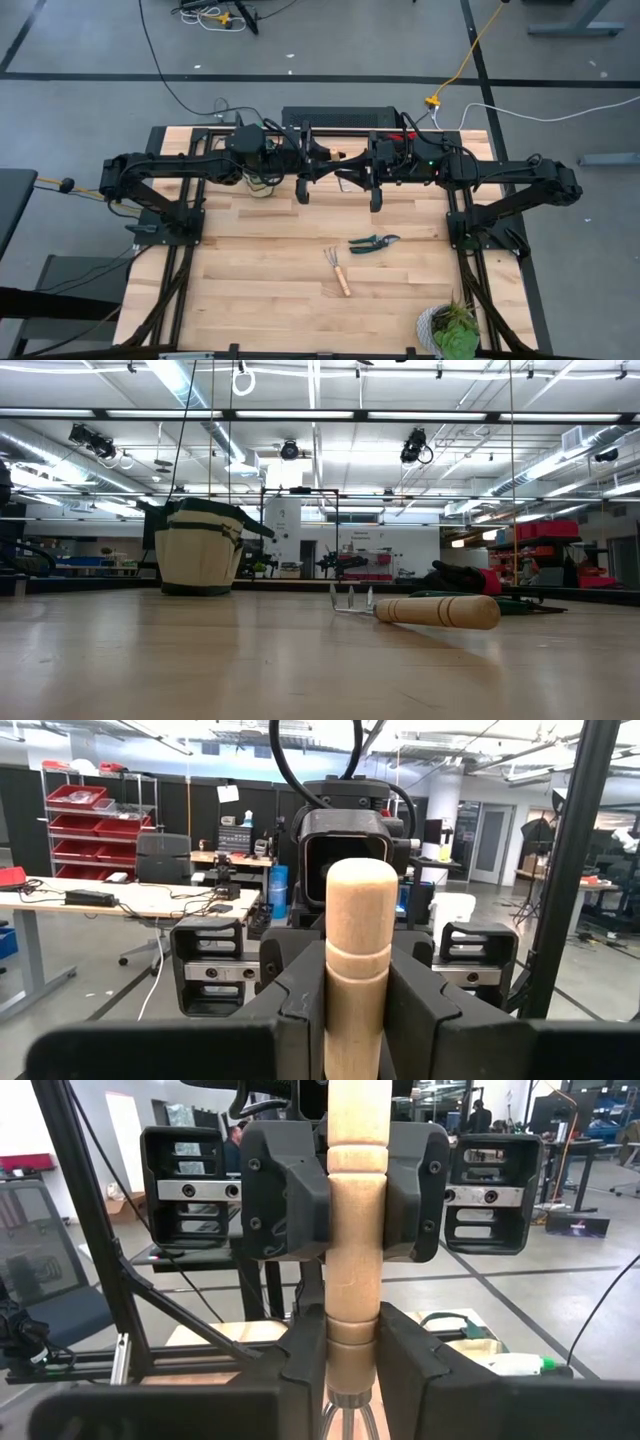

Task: Pick & Place Garden tools in Gardening bag
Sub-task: Put the brown hand rake into the gardening bag

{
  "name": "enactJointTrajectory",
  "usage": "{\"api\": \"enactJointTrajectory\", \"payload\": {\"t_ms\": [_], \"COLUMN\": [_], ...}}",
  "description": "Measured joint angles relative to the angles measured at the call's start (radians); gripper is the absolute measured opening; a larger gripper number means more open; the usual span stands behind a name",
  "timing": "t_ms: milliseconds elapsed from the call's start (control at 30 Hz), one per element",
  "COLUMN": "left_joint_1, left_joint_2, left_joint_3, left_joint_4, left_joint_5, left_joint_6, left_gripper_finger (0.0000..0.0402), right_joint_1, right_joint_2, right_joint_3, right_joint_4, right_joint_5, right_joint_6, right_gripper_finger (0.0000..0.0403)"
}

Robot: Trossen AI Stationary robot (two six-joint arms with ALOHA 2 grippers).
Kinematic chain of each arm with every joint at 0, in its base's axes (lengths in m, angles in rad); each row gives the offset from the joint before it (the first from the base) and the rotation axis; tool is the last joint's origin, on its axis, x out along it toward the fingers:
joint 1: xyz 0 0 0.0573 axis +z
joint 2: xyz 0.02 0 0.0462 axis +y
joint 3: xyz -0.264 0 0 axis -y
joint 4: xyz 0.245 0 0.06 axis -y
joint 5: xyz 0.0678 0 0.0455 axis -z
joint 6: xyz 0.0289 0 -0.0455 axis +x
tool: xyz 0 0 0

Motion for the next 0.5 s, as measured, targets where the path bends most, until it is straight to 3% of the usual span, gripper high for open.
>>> {"api": "enactJointTrajectory", "payload": {"t_ms": [300,500], "left_joint_1": [0.0,0.0], "left_joint_2": [0.0,-0.001], "left_joint_3": [0.0,0.0], "left_joint_4": [-0.006,-0.012], "left_joint_5": [-0.001,-0.001], "left_joint_6": [-0.002,-0.001], "left_gripper_finger": [0.0078,0.0078], "right_joint_1": [0.0,0.0], "right_joint_2": [0.0,-0.007], "right_joint_3": [0.0,0.0], "right_joint_4": [0.011,0.016], "right_joint_5": [0.004,0.004], "right_joint_6": [-0.003,-0.003], "right_gripper_finger": [0.0161,0.0193]}}
